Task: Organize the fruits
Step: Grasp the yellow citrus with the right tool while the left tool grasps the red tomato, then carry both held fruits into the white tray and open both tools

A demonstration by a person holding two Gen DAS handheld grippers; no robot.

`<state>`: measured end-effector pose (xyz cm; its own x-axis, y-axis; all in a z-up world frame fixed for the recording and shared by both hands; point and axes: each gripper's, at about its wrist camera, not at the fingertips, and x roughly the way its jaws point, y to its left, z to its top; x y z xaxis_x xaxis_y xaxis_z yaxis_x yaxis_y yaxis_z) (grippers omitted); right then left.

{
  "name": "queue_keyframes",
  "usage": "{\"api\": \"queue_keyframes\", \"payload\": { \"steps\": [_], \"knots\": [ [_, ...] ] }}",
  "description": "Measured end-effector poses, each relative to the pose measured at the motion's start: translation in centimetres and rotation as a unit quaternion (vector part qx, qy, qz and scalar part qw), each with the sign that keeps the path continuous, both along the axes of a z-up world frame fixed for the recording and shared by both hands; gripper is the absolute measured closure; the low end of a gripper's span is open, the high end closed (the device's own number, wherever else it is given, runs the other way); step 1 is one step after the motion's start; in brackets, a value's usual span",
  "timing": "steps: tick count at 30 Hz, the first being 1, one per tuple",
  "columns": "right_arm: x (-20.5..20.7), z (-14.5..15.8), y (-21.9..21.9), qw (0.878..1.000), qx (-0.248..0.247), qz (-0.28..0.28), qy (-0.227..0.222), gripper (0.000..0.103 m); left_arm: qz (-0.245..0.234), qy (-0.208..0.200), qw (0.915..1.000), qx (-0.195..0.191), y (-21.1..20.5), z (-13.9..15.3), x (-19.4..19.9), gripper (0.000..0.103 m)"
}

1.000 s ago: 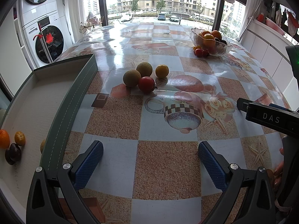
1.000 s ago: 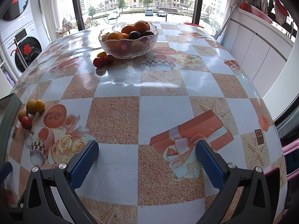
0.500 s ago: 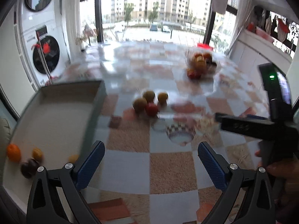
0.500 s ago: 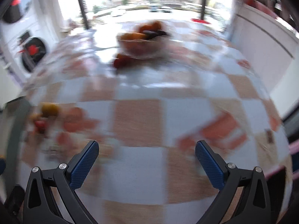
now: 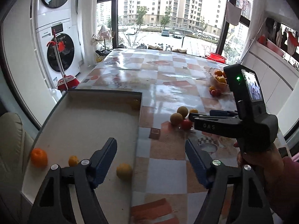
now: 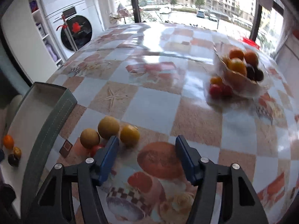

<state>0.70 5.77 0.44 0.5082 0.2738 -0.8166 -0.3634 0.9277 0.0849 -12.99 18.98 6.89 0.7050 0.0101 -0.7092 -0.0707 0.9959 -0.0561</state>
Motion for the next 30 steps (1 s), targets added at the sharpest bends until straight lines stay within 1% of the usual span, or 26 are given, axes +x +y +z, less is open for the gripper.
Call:
{"api": "queue_keyframes", "payload": {
  "steps": [1, 2, 3, 4, 5, 8, 13, 17, 21, 23, 24, 27, 28, 29, 30],
  "knots": [
    [0.2, 0.0, 0.1, 1.000, -0.001, 0.007, -0.002, 0.041, -0.002, -0.001, 1.0000, 0.003, -0.1, 0.1, 0.1, 0.026],
    [0.2, -0.1, 0.4, 1.000, -0.005, 0.013, -0.005, 0.052, -0.005, 0.000, 1.0000, 0.005, -0.3, 0.1, 0.4, 0.026],
    [-0.1, -0.1, 0.8, 1.000, -0.010, 0.022, -0.009, 0.060, -0.008, 0.001, 1.0000, 0.004, -0.5, 0.1, 0.7, 0.026],
    [-0.2, -0.1, 1.0, 0.999, -0.010, 0.029, -0.011, 0.077, -0.009, 0.001, 1.0000, 0.002, -0.6, 0.1, 0.9, 0.026],
    [-0.5, 0.1, 0.7, 0.999, -0.007, 0.032, -0.010, 0.080, -0.012, 0.002, 0.9999, 0.001, -0.8, 0.1, 1.1, 0.026],
    [-1.0, 0.4, -0.8, 1.000, 0.003, 0.014, -0.013, 0.080, -0.023, 0.010, 0.9997, -0.004, -1.6, -0.1, 2.0, 0.026],
    [-2.4, 0.5, -5.5, 0.999, 0.026, -0.032, 0.000, 0.080, -0.038, 0.045, 0.9981, -0.016, -4.2, -1.6, 4.2, 0.026],
    [-4.2, 0.4, -9.2, 0.997, 0.049, -0.066, 0.008, 0.080, -0.008, 0.080, 0.9963, -0.032, -5.4, -3.7, 6.9, 0.026],
    [-6.1, 0.7, -11.4, 0.994, 0.072, -0.080, 0.008, 0.080, 0.041, 0.108, 0.9923, -0.043, -5.4, -5.9, 9.1, 0.026],
    [-6.7, 0.8, -12.1, 0.993, 0.080, -0.082, 0.007, 0.080, 0.057, 0.114, 0.9911, -0.038, -5.4, -6.5, 9.4, 0.036],
    [-7.1, 0.9, -12.5, 0.993, 0.085, -0.083, 0.006, 0.080, 0.064, 0.108, 0.9918, -0.025, -5.6, -6.5, 9.4, 0.036],
    [-7.8, 1.2, -13.0, 0.992, 0.093, -0.085, 0.003, 0.080, 0.073, 0.103, 0.9919, -0.013, -5.7, -6.5, 9.2, 0.059],
    [-8.1, 1.3, -13.1, 0.992, 0.096, -0.085, 0.003, 0.080, 0.073, 0.102, 0.9920, -0.014, -5.5, -6.4, 9.1, 0.076],
    [-8.3, 1.5, -13.1, 0.992, 0.099, -0.085, 0.002, 0.080, 0.071, 0.101, 0.9922, -0.019, -5.3, -6.4, 9.0, 0.078],
    [-8.6, 1.6, -13.1, 0.991, 0.100, -0.084, 0.001, 0.080, 0.067, 0.100, 0.9921, -0.033, -4.9, -6.3, 8.7, 0.078]
  ]
}}
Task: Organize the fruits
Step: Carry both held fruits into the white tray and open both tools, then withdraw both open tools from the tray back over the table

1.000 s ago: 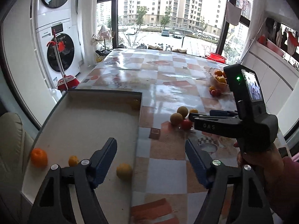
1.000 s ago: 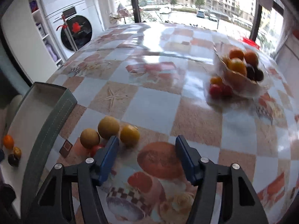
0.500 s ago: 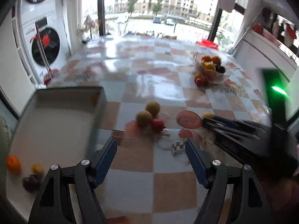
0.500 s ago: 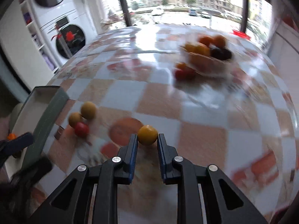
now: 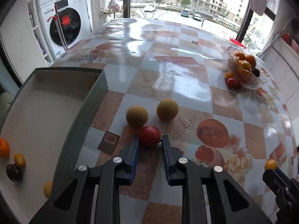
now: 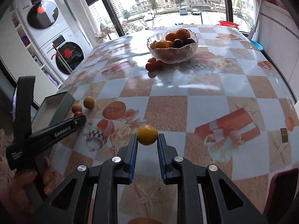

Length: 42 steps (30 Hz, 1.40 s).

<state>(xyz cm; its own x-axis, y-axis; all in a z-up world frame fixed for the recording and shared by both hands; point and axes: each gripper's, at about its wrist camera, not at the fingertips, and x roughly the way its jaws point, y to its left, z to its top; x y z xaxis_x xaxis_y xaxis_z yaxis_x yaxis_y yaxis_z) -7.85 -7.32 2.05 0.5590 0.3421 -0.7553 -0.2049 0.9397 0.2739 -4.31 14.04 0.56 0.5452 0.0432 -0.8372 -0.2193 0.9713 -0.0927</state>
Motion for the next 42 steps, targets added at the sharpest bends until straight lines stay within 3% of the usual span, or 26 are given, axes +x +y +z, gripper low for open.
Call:
{"api": "queue_keyframes", "payload": {
  "steps": [5, 10, 16, 22, 28, 37, 39, 40, 41, 42],
  "knots": [
    [-0.9, 0.7, 0.4, 1.000, 0.002, 0.011, -0.002, 0.080, -0.025, -0.018, 0.9990, -0.032, 0.9, 1.3, -2.2, 0.078],
    [-1.9, 1.0, 2.0, 1.000, 0.005, 0.026, 0.004, 0.080, -0.053, -0.051, 0.9971, -0.019, 1.8, 3.9, -5.7, 0.078],
    [-2.9, 2.0, 7.0, 0.997, 0.002, 0.074, 0.005, 0.080, -0.043, -0.077, 0.9959, 0.019, 5.4, 6.0, -8.8, 0.078],
    [-3.5, 2.7, 14.0, 0.990, 0.011, 0.138, 0.014, 0.080, -0.016, -0.075, 0.9957, 0.051, 10.0, 5.1, -11.4, 0.078],
    [-3.8, 3.3, 20.7, 0.981, 0.004, 0.192, 0.018, 0.080, 0.015, -0.062, 0.9973, 0.037, 13.4, 3.5, -12.6, 0.078],
    [-3.8, 2.7, 25.2, 0.974, -0.016, 0.223, 0.036, 0.078, 0.021, -0.058, 0.9972, 0.044, 14.3, 2.2, -13.0, 0.077],
    [-3.7, 2.6, 25.3, 0.974, -0.017, 0.221, 0.039, 0.064, 0.017, -0.059, 0.9971, 0.045, 14.1, 2.2, -13.1, 0.067],
    [-3.7, 2.8, 25.0, 0.975, -0.016, 0.218, 0.040, 0.037, 0.012, -0.061, 0.9972, 0.042, 14.0, 2.2, -13.2, 0.047],
    [-3.6, 2.8, 24.6, 0.976, -0.011, 0.215, 0.041, 0.011, 0.007, -0.068, 0.9968, 0.042, 13.8, 2.3, -13.3, 0.020],
    [-3.6, 3.0, 24.3, 0.976, -0.005, 0.212, 0.040, 0.007, 0.015, -0.076, 0.9954, 0.057, 13.4, 2.6, -13.6, 0.009]
  ]
}}
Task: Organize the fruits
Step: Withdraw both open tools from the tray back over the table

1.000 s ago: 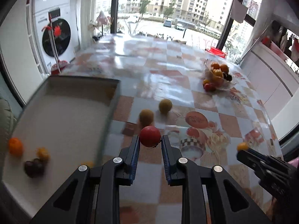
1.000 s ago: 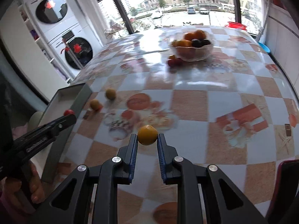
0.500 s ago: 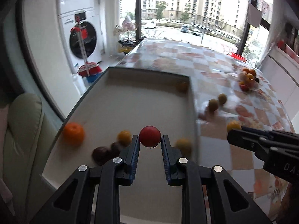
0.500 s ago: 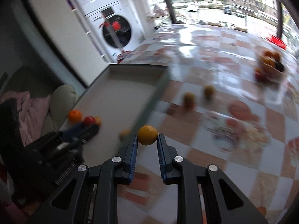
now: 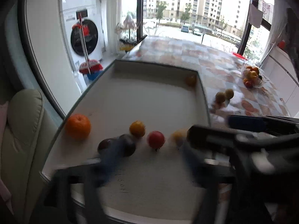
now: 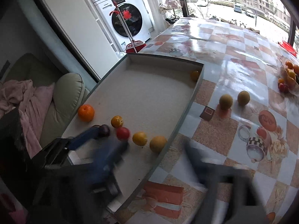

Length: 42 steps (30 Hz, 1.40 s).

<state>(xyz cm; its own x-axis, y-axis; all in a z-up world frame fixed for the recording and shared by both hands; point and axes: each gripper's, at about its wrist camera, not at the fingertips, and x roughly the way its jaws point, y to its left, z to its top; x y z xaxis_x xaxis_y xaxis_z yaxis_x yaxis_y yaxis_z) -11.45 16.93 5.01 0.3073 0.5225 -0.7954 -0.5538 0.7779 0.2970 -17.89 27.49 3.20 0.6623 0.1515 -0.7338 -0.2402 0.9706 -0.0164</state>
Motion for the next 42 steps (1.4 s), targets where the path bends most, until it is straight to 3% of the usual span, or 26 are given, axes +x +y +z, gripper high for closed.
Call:
{"api": "queue_keyframes", "payload": {
  "steps": [1, 3, 5, 10, 16, 21, 27, 31, 35, 42],
  "knots": [
    [0.0, 0.2, -0.5, 1.000, 0.003, -0.007, -0.003, 0.006, 0.009, -0.015, 0.9997, 0.015, -0.2, 0.3, -0.3, 0.001],
    [0.1, 0.5, -1.5, 1.000, 0.002, -0.026, -0.014, 0.006, 0.004, -0.030, 0.9989, 0.035, -0.9, 0.9, -0.6, 0.001],
    [0.4, 0.8, -3.2, 0.998, -0.002, -0.052, -0.025, 0.000, -0.008, -0.019, 0.9992, 0.034, -1.6, 1.0, -0.3, 0.001],
    [1.3, 0.4, -10.2, 0.987, -0.021, -0.150, -0.043, 0.000, -0.039, -0.031, 0.9982, 0.034, -4.2, 2.1, -0.2, 0.001],
    [1.7, -3.5, -20.4, 0.958, -0.087, -0.273, -0.013, 0.000, -0.117, -0.032, 0.9917, 0.042, -10.7, 2.6, 0.9, 0.001],
    [0.4, -5.7, -25.7, 0.934, -0.132, -0.332, -0.027, 0.000, -0.160, 0.004, 0.9846, 0.071, -16.3, -0.2, 3.3, 0.001],
    [-0.6, -6.3, -26.5, 0.930, -0.142, -0.334, -0.065, 0.000, -0.159, 0.042, 0.9817, 0.095, -18.4, -2.9, 5.4, 0.001],
    [-0.9, -6.1, -26.3, 0.929, -0.142, -0.335, -0.068, 0.000, -0.151, 0.028, 0.9865, 0.056, -17.7, -3.1, 5.1, 0.001],
    [-0.8, -6.1, -26.0, 0.929, -0.142, -0.335, -0.068, 0.000, -0.150, 0.044, 0.9877, -0.001, -16.5, -3.5, 5.8, 0.001],
    [-0.8, -6.1, -25.9, 0.929, -0.142, -0.335, -0.068, 0.000, -0.149, 0.044, 0.9878, -0.002, -16.5, -3.8, 5.6, 0.001]
  ]
}}
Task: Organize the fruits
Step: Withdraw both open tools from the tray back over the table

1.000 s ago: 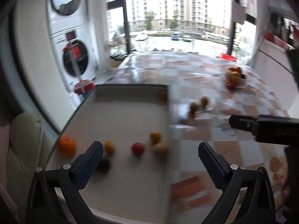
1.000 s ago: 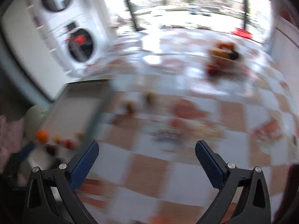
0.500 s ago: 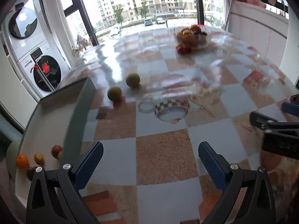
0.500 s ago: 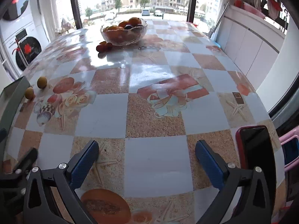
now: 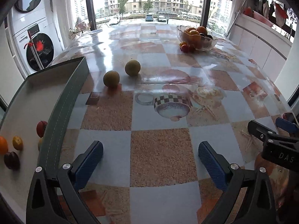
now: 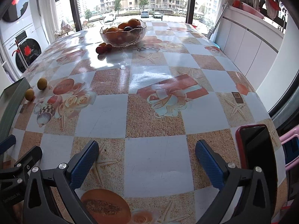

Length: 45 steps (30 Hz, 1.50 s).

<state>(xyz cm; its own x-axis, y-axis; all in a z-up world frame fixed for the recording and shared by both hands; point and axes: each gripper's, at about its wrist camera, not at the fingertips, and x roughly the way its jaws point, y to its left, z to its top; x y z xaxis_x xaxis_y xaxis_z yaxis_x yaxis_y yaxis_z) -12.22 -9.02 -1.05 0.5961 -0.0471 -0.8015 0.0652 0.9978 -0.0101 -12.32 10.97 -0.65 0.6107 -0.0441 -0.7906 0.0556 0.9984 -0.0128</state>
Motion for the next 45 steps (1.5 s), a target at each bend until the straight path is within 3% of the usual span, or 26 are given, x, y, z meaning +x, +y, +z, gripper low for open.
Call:
{"api": "queue_keyframes", "payload": {
  "steps": [33, 38, 41, 45],
  "knots": [
    [-0.2, 0.0, -0.1, 1.000, -0.001, 0.001, 0.001, 0.000, 0.000, 0.000, 1.0000, 0.000, 0.1, 0.1, -0.1, 0.001],
    [0.7, 0.4, -0.1, 0.999, 0.003, 0.009, 0.042, 0.000, 0.009, -0.001, 0.9999, 0.008, 0.5, 0.4, -1.0, 0.001],
    [1.9, 1.5, 1.0, 0.997, 0.048, 0.038, 0.047, 0.000, 0.000, -0.023, 0.9997, -0.005, 1.1, 1.4, -2.6, 0.001],
    [4.8, 3.2, 5.7, 0.991, 0.076, 0.103, 0.043, 0.000, -0.011, -0.048, 0.9987, -0.014, 2.1, 3.1, -4.3, 0.001]
  ]
}}
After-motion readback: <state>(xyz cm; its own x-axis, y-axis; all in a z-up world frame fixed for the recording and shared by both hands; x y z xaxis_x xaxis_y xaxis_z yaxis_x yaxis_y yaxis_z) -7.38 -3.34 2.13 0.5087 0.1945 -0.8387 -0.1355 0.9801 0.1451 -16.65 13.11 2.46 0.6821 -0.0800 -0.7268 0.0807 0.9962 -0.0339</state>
